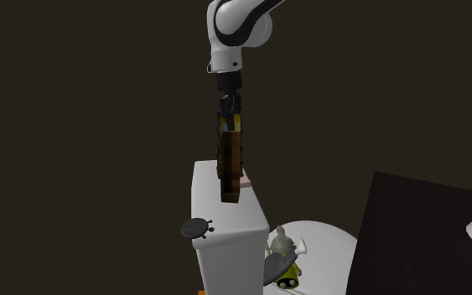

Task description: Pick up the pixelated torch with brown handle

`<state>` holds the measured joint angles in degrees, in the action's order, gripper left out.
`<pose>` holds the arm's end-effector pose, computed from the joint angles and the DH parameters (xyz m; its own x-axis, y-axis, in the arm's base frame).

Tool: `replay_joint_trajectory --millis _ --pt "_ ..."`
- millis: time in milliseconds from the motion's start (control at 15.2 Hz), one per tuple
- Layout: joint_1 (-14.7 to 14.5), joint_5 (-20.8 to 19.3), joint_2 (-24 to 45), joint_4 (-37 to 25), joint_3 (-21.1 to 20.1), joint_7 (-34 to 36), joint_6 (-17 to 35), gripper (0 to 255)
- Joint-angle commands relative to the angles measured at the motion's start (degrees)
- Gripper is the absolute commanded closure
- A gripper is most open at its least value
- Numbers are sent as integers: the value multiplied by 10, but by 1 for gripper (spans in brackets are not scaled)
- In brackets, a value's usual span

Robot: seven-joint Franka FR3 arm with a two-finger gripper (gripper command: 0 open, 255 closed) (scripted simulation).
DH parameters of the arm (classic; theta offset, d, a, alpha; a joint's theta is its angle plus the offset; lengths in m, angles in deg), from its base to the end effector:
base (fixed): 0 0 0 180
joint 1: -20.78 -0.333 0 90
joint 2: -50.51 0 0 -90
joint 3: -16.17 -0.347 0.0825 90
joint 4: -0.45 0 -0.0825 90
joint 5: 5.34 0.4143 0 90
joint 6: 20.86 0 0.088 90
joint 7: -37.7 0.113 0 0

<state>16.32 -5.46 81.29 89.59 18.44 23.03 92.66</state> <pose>0.7229 0.0315 0.3319 0.9492 0.2937 -0.1131 0.2948 -0.9555 -0.0068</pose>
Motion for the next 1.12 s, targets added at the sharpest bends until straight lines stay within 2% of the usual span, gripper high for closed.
replay_joint_trajectory --millis 0,264,1056 --pt "0 0 0 1 0 0 0 255" --pt "0 0 1 2 0 0 1 255" --pt "0 -1 -31 -43 1 -1 -75 255"
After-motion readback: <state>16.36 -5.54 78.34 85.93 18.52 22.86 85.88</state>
